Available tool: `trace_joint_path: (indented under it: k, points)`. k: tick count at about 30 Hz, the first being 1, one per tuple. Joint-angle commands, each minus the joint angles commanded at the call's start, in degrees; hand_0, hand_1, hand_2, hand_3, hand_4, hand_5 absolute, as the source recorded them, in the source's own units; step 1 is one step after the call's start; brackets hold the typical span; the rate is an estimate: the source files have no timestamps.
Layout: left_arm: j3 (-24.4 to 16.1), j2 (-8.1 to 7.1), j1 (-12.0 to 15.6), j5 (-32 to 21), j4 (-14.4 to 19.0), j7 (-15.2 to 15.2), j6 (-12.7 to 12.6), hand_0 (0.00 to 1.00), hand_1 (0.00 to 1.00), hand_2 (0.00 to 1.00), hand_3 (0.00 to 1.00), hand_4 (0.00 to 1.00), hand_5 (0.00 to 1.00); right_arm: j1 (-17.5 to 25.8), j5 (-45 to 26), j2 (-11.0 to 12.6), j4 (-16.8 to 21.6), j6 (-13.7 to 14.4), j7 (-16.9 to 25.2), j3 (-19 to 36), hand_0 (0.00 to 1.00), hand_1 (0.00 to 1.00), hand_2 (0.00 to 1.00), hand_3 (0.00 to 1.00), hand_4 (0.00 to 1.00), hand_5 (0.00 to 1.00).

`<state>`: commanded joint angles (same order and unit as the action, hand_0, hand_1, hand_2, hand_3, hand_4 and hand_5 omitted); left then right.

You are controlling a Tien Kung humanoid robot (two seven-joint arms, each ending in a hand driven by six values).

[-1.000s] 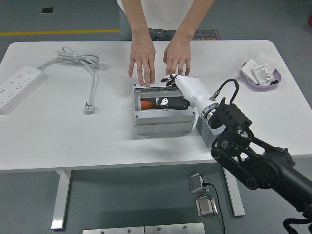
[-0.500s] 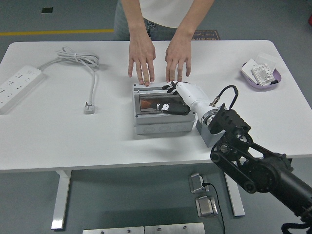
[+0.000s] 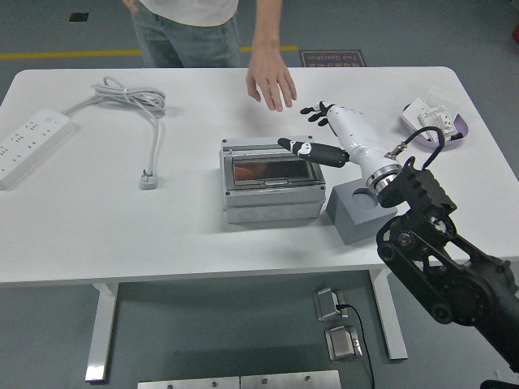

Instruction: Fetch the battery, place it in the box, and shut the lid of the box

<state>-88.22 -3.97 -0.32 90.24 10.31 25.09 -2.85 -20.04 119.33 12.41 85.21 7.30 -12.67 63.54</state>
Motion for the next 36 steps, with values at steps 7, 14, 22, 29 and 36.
trace_joint_path:
  k: [7,14,22,29,36]
  points:
    - [2.05,-0.61,1.96,-4.43,0.00,-0.26,-0.69,0.626,0.634,0.532,0.622,0.701,0.096,8.64,-8.27,1.59,9.48,2.56,5.14,9.98,0.720,0.656,0.682,0.761,0.977,0.787]
    - [3.92,-1.95,4.25,-9.83,0.00,-1.05,-1.55,0.627,0.633,0.532,0.621,0.700,0.096,14.73,-20.14,-1.15,9.41,5.16,12.11,18.05,0.706,0.643,0.673,0.747,0.974,0.794]
    - [3.11,-1.88,3.64,-9.33,0.00,-1.74,-1.34,0.626,0.633,0.533,0.621,0.701,0.098,15.55,-37.61,-2.64,7.62,5.75,22.22,17.97,0.737,0.654,0.684,0.752,0.974,0.790]
    - [2.51,-2.10,2.89,-8.38,0.00,-1.85,-1.11,0.626,0.633,0.534,0.621,0.702,0.101,15.64,-49.56,-2.40,6.90,6.15,25.02,19.06,0.725,0.654,0.682,0.734,0.977,0.795]
    - [2.13,-2.24,2.64,-7.29,0.00,-1.65,-0.86,0.626,0.633,0.534,0.622,0.702,0.102,14.93,-52.25,-2.25,6.52,7.07,24.92,20.48,0.729,0.648,0.671,0.716,0.973,0.799]
